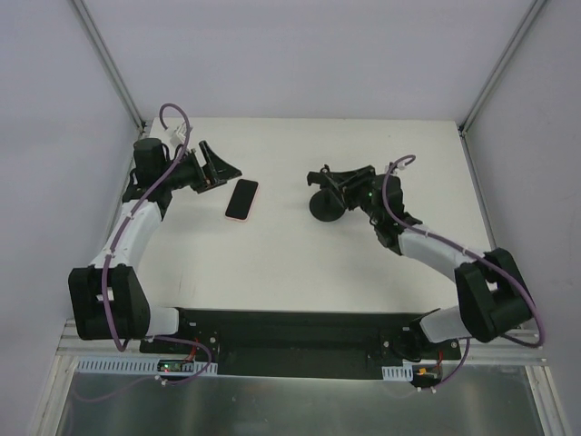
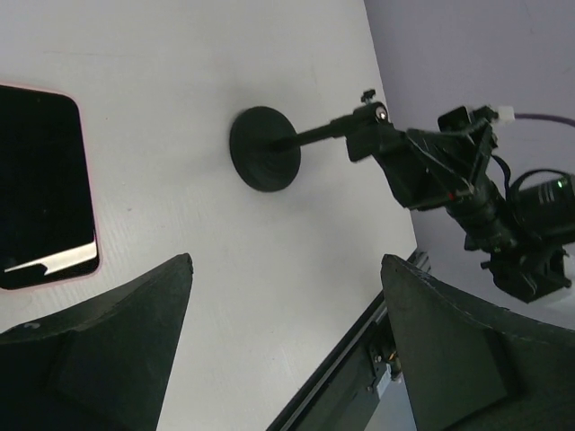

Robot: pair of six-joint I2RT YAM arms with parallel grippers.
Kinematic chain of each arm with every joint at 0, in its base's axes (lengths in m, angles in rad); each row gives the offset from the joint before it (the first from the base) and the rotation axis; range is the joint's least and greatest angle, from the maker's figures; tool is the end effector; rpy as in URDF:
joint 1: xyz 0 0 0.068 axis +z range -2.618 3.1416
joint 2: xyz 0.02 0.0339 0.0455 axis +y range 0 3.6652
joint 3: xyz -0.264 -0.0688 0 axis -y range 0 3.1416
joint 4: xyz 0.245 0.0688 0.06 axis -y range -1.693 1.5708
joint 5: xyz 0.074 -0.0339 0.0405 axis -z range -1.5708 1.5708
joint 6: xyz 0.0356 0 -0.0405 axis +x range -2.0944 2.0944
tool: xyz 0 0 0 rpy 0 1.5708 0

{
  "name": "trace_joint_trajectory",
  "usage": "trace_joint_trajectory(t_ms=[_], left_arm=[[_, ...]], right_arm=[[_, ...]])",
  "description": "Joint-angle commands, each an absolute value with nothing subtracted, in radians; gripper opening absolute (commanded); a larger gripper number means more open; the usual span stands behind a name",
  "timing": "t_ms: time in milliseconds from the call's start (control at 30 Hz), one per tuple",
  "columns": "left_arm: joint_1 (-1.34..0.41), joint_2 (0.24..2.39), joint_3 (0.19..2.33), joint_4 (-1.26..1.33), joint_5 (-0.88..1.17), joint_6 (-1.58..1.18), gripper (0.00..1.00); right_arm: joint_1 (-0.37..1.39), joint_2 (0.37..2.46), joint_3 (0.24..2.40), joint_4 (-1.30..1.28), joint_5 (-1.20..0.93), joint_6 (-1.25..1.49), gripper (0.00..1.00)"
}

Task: Place the phone on the phone stand

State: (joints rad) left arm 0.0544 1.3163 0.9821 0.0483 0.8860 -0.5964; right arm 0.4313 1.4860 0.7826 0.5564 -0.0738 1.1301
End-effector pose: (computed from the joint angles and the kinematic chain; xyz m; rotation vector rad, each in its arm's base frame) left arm 0.2983 -0.0114 0.3181 0.0302 1.9152 -1.1868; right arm 0.3002 0.1410 0.2478 0.5860 1.7828 1.1882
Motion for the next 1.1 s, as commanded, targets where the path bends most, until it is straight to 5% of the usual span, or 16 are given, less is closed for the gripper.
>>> trace_joint_trajectory(t_ms=[0,233,433,667,767,800,900,1067], left_arm=[[0.06,1.385,0.98,0.072,0.894,-0.6,0.84],[0.005,1.552,1.127,-0.204,0.721,-0.387,0.82],[-0.144,1.745,1.354,-0.554,0.352,-0.21,0.83],[-0.216,1.894,1.511,-0.695,0.131,-0.161,0.97],[-0.224,1.983,1.623,-0.778,0.068,-0.137,0.99],[-0.227,2.0,1.64,-0.788,0.052,-0.117,0.99],[-0.229,2.097,1.732,-0.857,0.072,-0.074,0.99],[-0.236,2.241,1.919,-0.994,0.032,-0.009,0.99]], right_arm=[[0.503,1.26,0.654,0.643,0.184,1.125,0.01],[0.503,1.175,0.557,0.65,0.19,1.08,0.01],[0.506,1.304,0.555,0.871,0.059,1.108,0.06],[0.523,1.309,0.474,1.012,0.08,1.198,0.17],[0.523,1.273,0.466,1.008,0.081,1.192,0.37],[0.523,1.264,0.456,1.021,0.083,1.18,0.61],[0.523,1.21,0.422,1.071,0.103,1.111,0.97],[0.522,1.085,0.393,1.055,0.159,0.967,0.96]])
